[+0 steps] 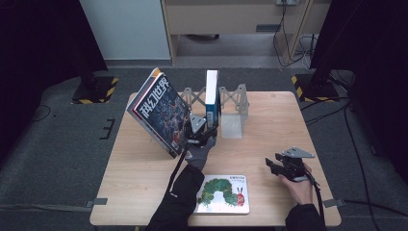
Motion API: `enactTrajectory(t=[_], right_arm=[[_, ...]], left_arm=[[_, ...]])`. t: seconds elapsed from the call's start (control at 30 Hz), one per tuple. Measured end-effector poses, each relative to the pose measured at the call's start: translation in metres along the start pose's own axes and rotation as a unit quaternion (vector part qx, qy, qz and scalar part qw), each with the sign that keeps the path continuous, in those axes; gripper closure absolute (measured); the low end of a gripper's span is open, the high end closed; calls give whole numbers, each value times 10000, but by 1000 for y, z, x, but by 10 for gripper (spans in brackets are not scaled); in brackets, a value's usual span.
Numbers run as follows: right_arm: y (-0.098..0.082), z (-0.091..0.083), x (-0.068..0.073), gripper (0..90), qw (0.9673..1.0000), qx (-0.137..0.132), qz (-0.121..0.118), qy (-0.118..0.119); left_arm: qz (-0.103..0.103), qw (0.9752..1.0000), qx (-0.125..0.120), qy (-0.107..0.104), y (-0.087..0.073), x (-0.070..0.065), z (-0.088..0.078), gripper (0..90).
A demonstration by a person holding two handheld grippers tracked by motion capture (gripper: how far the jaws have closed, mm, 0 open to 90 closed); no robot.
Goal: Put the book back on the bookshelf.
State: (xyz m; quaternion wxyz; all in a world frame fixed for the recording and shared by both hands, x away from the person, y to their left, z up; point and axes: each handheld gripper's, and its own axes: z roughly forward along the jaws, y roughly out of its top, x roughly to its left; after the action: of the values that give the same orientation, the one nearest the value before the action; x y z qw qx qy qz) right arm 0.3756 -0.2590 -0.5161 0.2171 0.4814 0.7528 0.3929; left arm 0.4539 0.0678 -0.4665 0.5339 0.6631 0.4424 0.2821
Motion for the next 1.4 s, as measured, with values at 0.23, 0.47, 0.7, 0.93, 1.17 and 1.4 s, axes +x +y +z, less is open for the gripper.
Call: enactTrajectory(t=[0.23, 0.47, 0.7, 0.93, 1.17, 1.4], right_arm=[[0, 0, 0, 496, 10000, -28, -3, -3], [0, 0, 0, 495, 10000, -20, 2, -7], [0, 0, 0, 495, 10000, -21, -20, -4], [0, 1, 1, 496, 10000, 6, 16, 0], [0, -1, 0, 495, 10000, -40, 27, 1], [1, -1, 1, 491, 10000, -44, 28, 0]], left_arm=[[-14, 10000, -37, -84, -2, 1, -2, 515], [-22, 9998, 0, -190, -9, 2, -9, 540], [-98, 9997, 71, -229, -11, 3, -10, 556], [-139, 9996, 137, -211, -6, -2, -6, 550], [-91, 9997, 127, -199, -6, -5, -4, 546], [-90, 9996, 115, -240, -8, -2, -6, 541]])
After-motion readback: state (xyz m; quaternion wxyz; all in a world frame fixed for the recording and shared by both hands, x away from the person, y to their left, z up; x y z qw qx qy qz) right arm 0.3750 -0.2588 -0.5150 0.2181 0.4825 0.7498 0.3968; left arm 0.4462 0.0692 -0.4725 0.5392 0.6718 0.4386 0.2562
